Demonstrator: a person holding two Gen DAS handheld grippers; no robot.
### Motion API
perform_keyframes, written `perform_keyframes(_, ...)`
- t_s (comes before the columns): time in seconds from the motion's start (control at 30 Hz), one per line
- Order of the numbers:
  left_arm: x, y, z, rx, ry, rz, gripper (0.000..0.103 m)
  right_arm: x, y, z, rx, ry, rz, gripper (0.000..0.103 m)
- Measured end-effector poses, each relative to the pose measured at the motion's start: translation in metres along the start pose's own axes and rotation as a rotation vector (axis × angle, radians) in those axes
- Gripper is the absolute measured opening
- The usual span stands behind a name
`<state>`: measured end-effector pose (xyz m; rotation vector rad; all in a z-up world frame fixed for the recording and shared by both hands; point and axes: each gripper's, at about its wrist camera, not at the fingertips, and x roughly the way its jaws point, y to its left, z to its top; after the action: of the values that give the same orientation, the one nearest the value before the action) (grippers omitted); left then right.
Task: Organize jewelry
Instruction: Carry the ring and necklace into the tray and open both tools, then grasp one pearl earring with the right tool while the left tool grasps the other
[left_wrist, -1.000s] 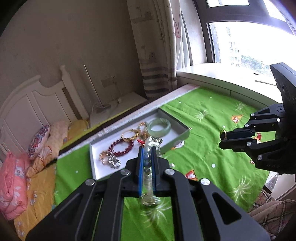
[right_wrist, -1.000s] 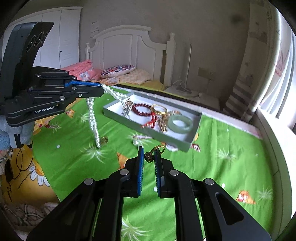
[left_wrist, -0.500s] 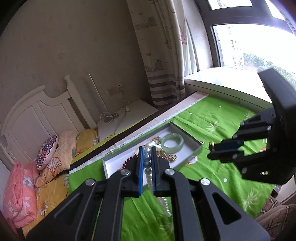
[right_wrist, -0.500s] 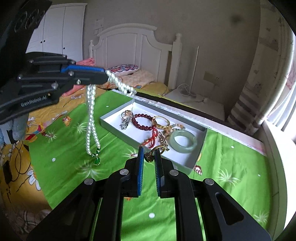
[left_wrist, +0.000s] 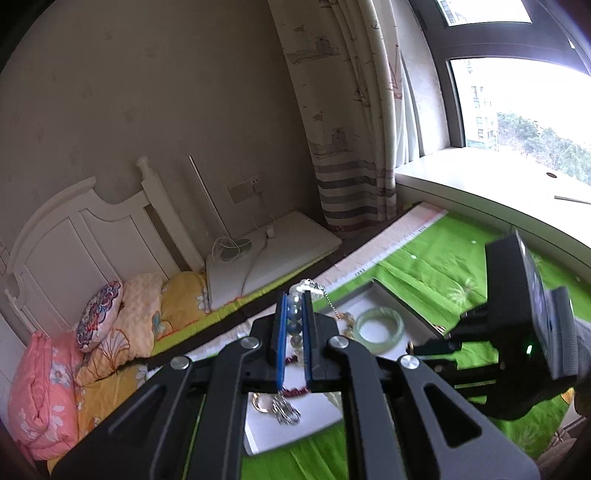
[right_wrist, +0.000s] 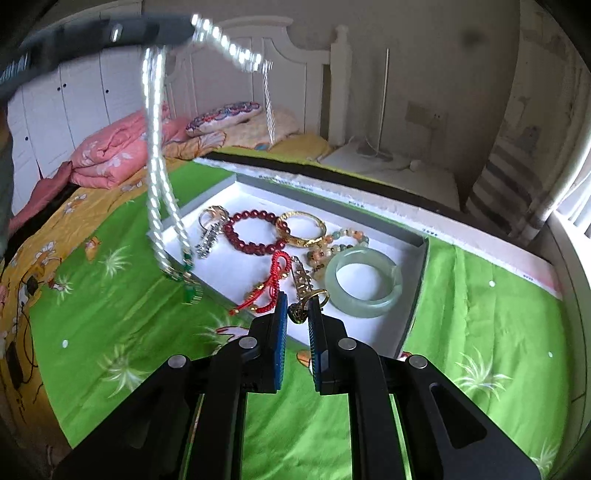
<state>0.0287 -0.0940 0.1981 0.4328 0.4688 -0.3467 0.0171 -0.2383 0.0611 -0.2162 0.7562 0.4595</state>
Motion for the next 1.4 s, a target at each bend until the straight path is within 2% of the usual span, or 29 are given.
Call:
perform_keyframes(0.23, 0.024, 0.008, 0.001, -0.007, 0.009, 0.019, 0.007, 0.027, -0.001, 0.000, -0.001, 0.094, 0.018, 0.011)
perform_keyframes(0.33, 0.052, 0.006, -0.015, -0.012, 0.089, 0.008, 0.011, 0.038, -0.003, 0.000, 0.021, 0.139, 0.052, 0.014)
perform_keyframes(0.37, 0.062, 0.004, -0.022, -0.010, 0.117, 0.022, 0.016, 0.039, -0.005, 0.000, 0.031, 0.140, 0.050, 0.020)
perform_keyframes(0.43, 0.079, 0.006, -0.036, -0.019, 0.162, 0.048, 0.060, 0.040, -0.010, 0.000, 0.063, 0.145, 0.045, 0.032)
perform_keyframes(0.47, 0.086, 0.007, -0.043, -0.024, 0.176, 0.058, 0.065, 0.040, -0.014, -0.001, 0.084, 0.146, 0.046, 0.042)
perform_keyframes(0.53, 0.097, 0.012, -0.056, -0.038, 0.209, 0.074, 0.066, 0.038, -0.019, -0.002, 0.107, 0.150, 0.074, 0.054)
perform_keyframes(0.57, 0.103, 0.016, -0.065, -0.056, 0.229, 0.080, 0.066, 0.036, -0.021, -0.005, 0.113, 0.155, 0.103, 0.066)
perform_keyframes(0.6, 0.108, 0.020, -0.072, -0.074, 0.240, 0.078, 0.066, 0.034, -0.021, -0.006, 0.112, 0.149, 0.107, 0.069)
perform_keyframes(0.77, 0.112, 0.037, -0.103, -0.162, 0.262, 0.089, 0.068, 0.022, -0.035, -0.016, 0.159, 0.107, 0.100, 0.069)
perform_keyframes(0.83, 0.107, 0.039, -0.112, -0.203, 0.252, 0.096, 0.073, 0.018, -0.041, -0.021, 0.175, 0.080, 0.109, 0.069)
perform_keyframes(1.03, 0.074, 0.041, -0.137, -0.357, 0.207, 0.096, 0.087, -0.005, -0.059, -0.034, 0.247, -0.021, 0.082, 0.069)
perform_keyframes(1.17, 0.048, 0.035, -0.155, -0.451, 0.186, 0.079, 0.090, -0.019, -0.071, -0.047, 0.321, -0.073, 0.083, 0.069)
perform_keyframes(1.3, 0.034, 0.021, -0.169, -0.487, 0.199, 0.030, 0.092, -0.024, -0.056, -0.059, 0.285, -0.066, 0.095, 0.069)
perform_keyframes(1.4, 0.030, 0.009, -0.178, -0.495, 0.229, 0.010, 0.092, -0.022, -0.031, -0.063, 0.210, -0.036, 0.109, 0.069)
